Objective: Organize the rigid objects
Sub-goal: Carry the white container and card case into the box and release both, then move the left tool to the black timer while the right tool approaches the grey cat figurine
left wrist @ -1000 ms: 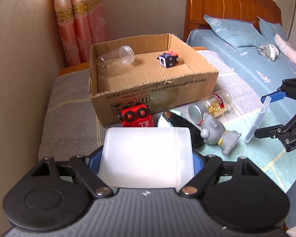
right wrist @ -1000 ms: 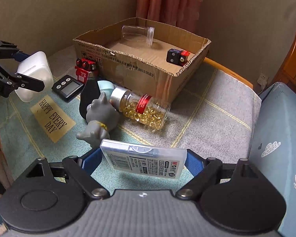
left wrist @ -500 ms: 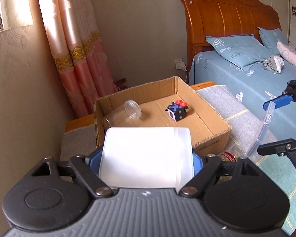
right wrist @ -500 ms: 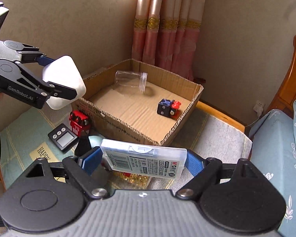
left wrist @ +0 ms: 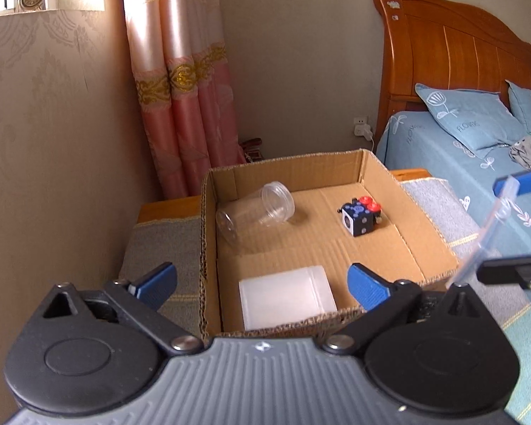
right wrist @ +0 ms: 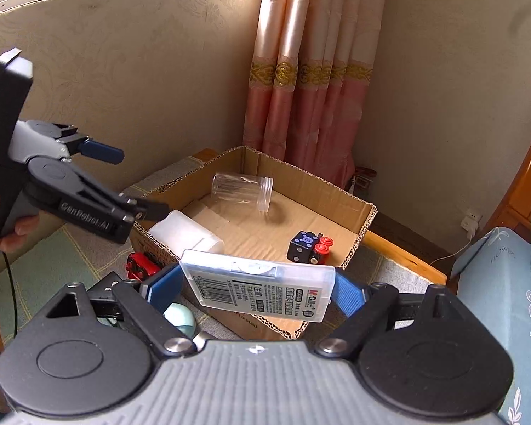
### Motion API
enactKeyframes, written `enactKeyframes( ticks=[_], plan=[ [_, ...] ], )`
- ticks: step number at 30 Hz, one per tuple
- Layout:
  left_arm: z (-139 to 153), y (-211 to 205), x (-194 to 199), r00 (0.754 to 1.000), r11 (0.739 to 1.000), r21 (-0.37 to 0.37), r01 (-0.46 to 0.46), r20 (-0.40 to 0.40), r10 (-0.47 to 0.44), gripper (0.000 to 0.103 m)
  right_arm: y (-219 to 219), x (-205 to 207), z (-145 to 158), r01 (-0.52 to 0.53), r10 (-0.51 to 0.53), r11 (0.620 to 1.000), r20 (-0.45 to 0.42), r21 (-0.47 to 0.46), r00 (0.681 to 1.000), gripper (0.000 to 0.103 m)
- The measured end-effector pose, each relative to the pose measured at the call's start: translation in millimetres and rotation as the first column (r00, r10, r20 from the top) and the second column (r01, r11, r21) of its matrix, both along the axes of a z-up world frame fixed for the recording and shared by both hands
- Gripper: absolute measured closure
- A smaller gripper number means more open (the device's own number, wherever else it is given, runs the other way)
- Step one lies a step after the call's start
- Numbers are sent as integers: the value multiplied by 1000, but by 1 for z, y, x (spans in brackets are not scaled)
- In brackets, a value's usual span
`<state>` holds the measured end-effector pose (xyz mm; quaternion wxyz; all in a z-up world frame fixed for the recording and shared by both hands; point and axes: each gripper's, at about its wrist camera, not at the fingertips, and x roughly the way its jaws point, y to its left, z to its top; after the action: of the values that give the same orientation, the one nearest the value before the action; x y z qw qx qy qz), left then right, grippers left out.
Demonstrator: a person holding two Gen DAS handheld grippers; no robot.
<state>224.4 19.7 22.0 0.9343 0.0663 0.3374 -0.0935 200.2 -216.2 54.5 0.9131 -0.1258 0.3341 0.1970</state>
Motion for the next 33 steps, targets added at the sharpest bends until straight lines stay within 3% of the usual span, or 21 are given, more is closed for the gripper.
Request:
enactKeyframes(
  ticks=[8, 16, 19, 22, 33],
  plan=[
    [-21, 6, -44, 999, 1000, 9, -26, -47, 27, 1, 15, 40, -6, 41, -40, 999, -61, 17, 997, 11],
    [-21, 15, -65, 998, 999, 3, -47, -44, 47, 1, 34, 87, -27, 128, -138, 990, -195, -61, 971, 11],
    [-19, 20, -67, 997, 998, 0, -60, -40, 60, 1, 32, 91, -28, 192, -197, 980, -170, -45, 966, 0],
    [-21, 24, -67, 997, 998, -6, -66, -51, 66, 1, 28, 88, -25, 205, -205, 979, -162, -16, 965, 0],
    [-24, 28, -66, 995, 997, -11, -81, -65, 80, 1, 23, 61, -22, 287, -292, 956, -115, -55, 950, 0]
  ],
)
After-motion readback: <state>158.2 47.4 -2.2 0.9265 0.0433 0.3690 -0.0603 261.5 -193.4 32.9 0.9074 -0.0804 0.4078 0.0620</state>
